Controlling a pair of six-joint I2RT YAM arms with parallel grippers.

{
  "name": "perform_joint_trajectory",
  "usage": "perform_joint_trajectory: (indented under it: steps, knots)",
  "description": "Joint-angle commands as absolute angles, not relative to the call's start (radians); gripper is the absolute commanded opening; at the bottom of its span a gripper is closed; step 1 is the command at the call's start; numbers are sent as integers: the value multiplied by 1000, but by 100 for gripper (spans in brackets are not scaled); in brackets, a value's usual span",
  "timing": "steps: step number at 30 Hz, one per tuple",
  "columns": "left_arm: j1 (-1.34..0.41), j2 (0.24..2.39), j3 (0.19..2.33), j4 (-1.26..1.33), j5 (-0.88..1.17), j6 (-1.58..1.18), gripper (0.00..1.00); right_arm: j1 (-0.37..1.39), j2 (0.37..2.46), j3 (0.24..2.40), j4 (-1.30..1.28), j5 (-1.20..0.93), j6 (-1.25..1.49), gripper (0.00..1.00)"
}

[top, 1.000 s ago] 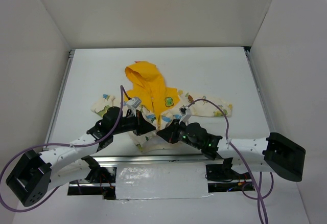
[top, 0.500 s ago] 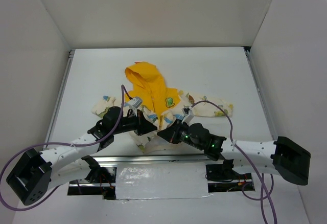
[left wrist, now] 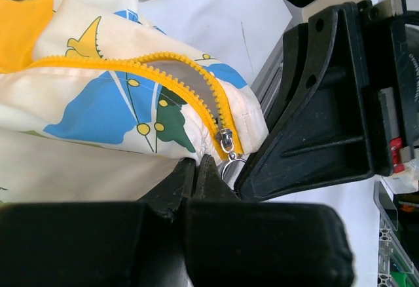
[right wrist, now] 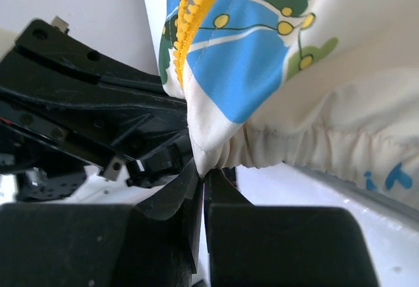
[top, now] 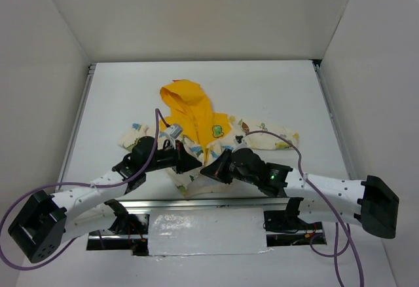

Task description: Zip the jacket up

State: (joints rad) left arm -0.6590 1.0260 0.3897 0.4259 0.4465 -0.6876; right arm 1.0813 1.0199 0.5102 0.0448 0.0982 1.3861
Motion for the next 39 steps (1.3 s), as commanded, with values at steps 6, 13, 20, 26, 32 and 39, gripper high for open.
perform_joint_trajectory:
  steps: [6, 13, 20, 26, 32, 39]
  knots:
    - [-658, 1003, 390, 451, 456, -669, 0, 1049, 1014, 683, -164, 8, 1532, 0]
    - [-658, 988, 373, 439, 454, -661, 0, 999, 950, 627, -83, -21, 1588, 0]
    - [-658, 986, 357, 442, 457, -657, 0, 896, 988, 604, -12, -175, 1618, 0]
    - [-658, 973, 348, 437, 456, -657, 0, 888, 982, 630, -24, -172, 1559, 10]
    - [-658, 980, 359, 436, 454, -653, 0, 891, 985, 615, -43, -160, 1511, 17]
    - [-658, 999, 356, 459, 460, -663, 0, 894, 982, 584, -26, -129, 1477, 17]
